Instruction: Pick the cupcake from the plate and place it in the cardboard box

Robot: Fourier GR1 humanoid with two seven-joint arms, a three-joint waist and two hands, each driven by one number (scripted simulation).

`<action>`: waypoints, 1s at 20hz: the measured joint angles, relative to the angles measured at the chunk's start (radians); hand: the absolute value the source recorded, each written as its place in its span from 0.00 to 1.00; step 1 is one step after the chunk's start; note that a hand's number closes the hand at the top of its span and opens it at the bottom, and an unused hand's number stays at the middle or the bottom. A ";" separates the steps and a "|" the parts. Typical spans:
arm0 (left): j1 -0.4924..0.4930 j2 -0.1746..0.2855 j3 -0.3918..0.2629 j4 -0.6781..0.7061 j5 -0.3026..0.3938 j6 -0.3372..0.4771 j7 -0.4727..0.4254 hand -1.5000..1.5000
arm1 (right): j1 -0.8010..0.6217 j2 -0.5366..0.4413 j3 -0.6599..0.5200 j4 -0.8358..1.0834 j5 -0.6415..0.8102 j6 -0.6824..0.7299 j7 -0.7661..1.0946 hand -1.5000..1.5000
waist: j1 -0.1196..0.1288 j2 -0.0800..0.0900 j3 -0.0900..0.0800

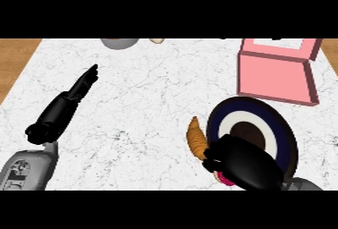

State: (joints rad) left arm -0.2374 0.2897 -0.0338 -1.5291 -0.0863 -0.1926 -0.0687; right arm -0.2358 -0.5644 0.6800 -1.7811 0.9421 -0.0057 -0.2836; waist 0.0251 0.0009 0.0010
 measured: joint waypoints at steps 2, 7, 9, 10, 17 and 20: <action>0.008 -0.004 0.002 0.003 -0.006 0.006 -0.007 0.50 | 0.006 -0.037 -0.044 -0.047 -0.047 -0.027 -0.078 1.00 | -0.012 -0.001 0.000; 0.019 -0.003 0.016 -0.007 -0.006 0.006 -0.004 0.50 | 0.025 -0.059 -0.208 -0.159 -0.220 0.004 -0.088 1.00 | -0.029 -0.003 -0.001; 0.017 -0.008 0.013 -0.010 -0.013 0.013 0.002 0.50 | 0.014 -0.052 -0.296 -0.170 -0.309 0.026 -0.051 1.00 | -0.032 -0.002 -0.001; 0.017 -0.015 0.008 -0.011 -0.015 0.015 0.005 0.50 | 0.008 -0.038 -0.324 -0.168 -0.342 0.037 -0.019 1.00 | -0.031 -0.002 -0.001; 0.012 -0.026 0.004 -0.004 -0.027 0.014 -0.002 0.50 | -0.154 0.008 -0.544 -0.016 -0.503 0.101 0.125 1.00 | -0.018 0.001 -0.001; -0.003 -0.021 0.017 0.017 -0.025 0.003 -0.012 0.50 | -0.232 0.004 -0.617 0.111 -0.535 0.122 0.114 1.00 | -0.016 0.002 -0.001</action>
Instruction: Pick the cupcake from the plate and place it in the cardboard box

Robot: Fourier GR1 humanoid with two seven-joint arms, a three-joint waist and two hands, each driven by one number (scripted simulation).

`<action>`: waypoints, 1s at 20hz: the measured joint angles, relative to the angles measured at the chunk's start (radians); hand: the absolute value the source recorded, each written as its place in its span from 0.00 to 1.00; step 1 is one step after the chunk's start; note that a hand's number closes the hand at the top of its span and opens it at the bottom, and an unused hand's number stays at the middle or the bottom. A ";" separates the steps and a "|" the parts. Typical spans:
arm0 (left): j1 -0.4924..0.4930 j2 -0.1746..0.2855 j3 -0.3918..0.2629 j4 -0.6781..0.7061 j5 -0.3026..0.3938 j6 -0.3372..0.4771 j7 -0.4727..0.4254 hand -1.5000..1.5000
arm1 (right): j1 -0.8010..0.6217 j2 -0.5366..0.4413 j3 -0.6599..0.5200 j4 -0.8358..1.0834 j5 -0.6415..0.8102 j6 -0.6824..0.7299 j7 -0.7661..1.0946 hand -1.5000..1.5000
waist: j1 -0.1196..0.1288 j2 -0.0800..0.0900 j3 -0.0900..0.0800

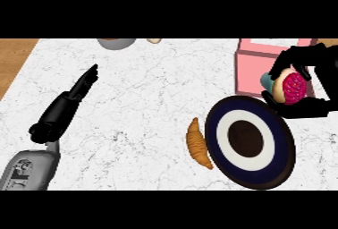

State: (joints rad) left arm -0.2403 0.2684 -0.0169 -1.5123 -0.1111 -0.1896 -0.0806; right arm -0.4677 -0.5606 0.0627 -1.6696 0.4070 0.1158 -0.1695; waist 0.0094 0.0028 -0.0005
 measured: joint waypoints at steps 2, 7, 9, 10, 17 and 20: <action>0.010 0.006 0.002 -0.006 0.001 -0.012 -0.006 0.50 | -0.073 0.001 -0.027 0.108 0.009 0.001 -0.011 1.00 | 0.006 0.001 0.000; 0.015 0.003 0.000 -0.024 -0.004 -0.019 0.002 0.50 | -0.203 -0.058 -0.038 0.343 0.089 0.029 -0.082 1.00 | 0.015 0.003 0.000; 0.008 0.002 0.004 -0.021 0.000 -0.021 0.002 0.50 | -0.245 -0.079 -0.013 0.431 0.127 0.063 -0.096 1.00 | 0.020 0.006 0.000; -0.004 0.000 0.004 -0.016 -0.002 -0.022 0.006 0.50 | -0.264 -0.091 -0.001 0.475 0.143 0.085 -0.102 1.00 | 0.022 0.007 0.000; -0.014 -0.005 0.002 -0.005 -0.001 -0.035 -0.001 0.50 | -0.394 -0.145 0.062 0.818 0.254 0.163 -0.258 1.00 | 0.039 0.014 0.001; -0.016 -0.014 -0.007 -0.001 -0.015 -0.028 -0.010 0.50 | -0.436 -0.171 0.098 0.944 0.317 0.182 -0.320 0.00 | 0.043 0.016 0.001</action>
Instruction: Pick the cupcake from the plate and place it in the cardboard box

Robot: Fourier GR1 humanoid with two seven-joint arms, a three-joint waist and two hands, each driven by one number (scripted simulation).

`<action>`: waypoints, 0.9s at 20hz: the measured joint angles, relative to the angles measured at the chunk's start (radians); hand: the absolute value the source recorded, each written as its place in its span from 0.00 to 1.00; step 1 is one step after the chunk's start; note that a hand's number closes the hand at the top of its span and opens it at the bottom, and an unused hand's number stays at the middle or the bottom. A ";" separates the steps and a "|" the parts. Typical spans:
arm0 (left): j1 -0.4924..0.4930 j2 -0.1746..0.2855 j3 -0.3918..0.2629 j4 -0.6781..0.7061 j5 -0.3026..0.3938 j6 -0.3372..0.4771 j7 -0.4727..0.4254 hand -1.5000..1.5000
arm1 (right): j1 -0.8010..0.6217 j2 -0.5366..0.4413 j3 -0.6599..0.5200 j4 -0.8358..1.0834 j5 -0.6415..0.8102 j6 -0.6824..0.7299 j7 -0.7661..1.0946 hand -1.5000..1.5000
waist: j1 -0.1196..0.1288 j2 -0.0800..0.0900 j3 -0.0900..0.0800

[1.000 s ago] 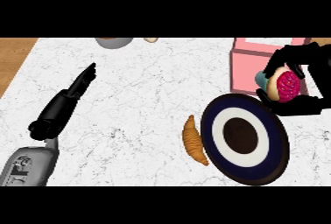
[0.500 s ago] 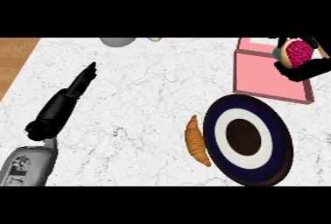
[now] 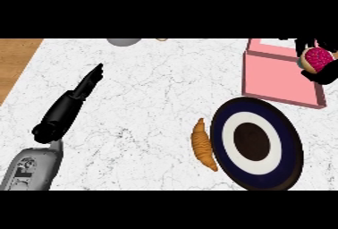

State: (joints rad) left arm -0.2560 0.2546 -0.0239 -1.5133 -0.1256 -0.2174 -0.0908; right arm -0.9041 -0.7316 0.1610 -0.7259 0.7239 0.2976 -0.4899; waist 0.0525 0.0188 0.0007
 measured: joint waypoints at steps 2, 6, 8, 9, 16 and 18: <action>-0.006 -0.003 0.001 0.004 -0.001 0.001 -0.005 0.50 | -0.031 -0.001 0.019 0.081 0.029 0.017 -0.050 0.00 | 0.003 0.001 0.000; -0.011 -0.008 0.000 0.007 -0.005 0.001 -0.007 0.50 | -0.082 -0.002 0.042 0.198 0.060 0.047 -0.201 0.00 | 0.003 0.002 0.001; -0.011 -0.013 -0.001 0.007 -0.008 0.004 -0.004 0.50 | -0.094 0.010 0.026 0.241 0.047 0.041 -0.271 0.00 | 0.001 0.001 0.001; -0.012 -0.010 0.005 0.004 -0.003 0.002 0.001 0.50 | -0.100 0.013 0.009 0.255 0.027 0.040 -0.295 0.00 | 0.000 0.000 0.001; -0.003 -0.010 0.006 0.005 -0.005 0.002 0.003 0.50 | -0.151 0.092 -0.248 0.375 -0.284 0.143 -0.269 0.00 | -0.008 -0.002 0.003; -0.006 -0.010 0.008 0.004 -0.001 0.000 0.006 0.50 | -0.171 0.091 -0.314 0.426 -0.361 0.192 -0.216 0.00 | -0.007 -0.001 0.003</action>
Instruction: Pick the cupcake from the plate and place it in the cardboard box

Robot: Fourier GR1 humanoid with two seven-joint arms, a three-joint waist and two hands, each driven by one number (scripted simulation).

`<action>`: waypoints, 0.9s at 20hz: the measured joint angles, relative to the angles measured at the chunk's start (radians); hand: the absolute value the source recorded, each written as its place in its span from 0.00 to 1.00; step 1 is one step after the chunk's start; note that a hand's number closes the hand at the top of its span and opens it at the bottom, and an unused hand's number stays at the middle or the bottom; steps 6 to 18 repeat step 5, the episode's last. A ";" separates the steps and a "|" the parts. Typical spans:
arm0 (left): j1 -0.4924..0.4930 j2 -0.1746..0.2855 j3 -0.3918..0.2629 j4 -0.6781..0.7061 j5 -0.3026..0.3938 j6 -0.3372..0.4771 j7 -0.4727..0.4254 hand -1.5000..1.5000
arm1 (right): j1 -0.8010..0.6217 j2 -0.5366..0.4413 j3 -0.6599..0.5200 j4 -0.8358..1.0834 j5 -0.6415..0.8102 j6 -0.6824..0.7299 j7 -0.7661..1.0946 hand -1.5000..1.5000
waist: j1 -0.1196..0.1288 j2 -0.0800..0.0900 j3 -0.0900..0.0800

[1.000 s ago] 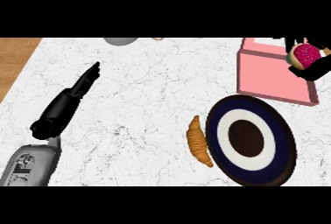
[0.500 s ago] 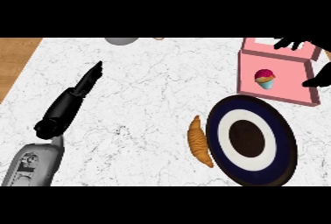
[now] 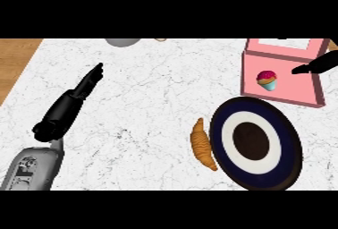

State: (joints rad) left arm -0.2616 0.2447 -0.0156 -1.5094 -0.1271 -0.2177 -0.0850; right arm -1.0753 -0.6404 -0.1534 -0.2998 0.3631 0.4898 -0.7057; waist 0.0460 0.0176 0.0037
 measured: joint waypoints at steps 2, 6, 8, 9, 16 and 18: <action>-0.003 0.002 0.001 -0.001 0.002 -0.004 -0.002 0.50 | -0.028 -0.013 -0.061 0.049 -0.064 0.037 0.058 0.00 | 0.005 0.003 0.000; -0.003 -0.001 -0.005 -0.013 -0.004 -0.001 0.003 0.50 | -0.045 -0.057 -0.129 0.107 -0.133 0.083 0.121 0.00 | 0.012 0.007 0.000; -0.003 -0.001 -0.005 -0.013 -0.004 -0.001 0.003 0.50 | -0.045 -0.057 -0.129 0.107 -0.133 0.083 0.121 0.00 | 0.012 0.007 0.000; -0.003 -0.001 -0.005 -0.013 -0.004 -0.001 0.003 0.50 | -0.045 -0.057 -0.129 0.107 -0.133 0.083 0.121 0.00 | 0.012 0.007 0.000; -0.003 -0.001 -0.005 -0.013 -0.004 -0.001 0.003 0.50 | -0.045 -0.057 -0.129 0.107 -0.133 0.083 0.121 0.00 | 0.012 0.007 0.000; -0.003 -0.001 -0.005 -0.013 -0.004 -0.001 0.003 0.50 | -0.045 -0.057 -0.129 0.107 -0.133 0.083 0.121 0.00 | 0.012 0.007 0.000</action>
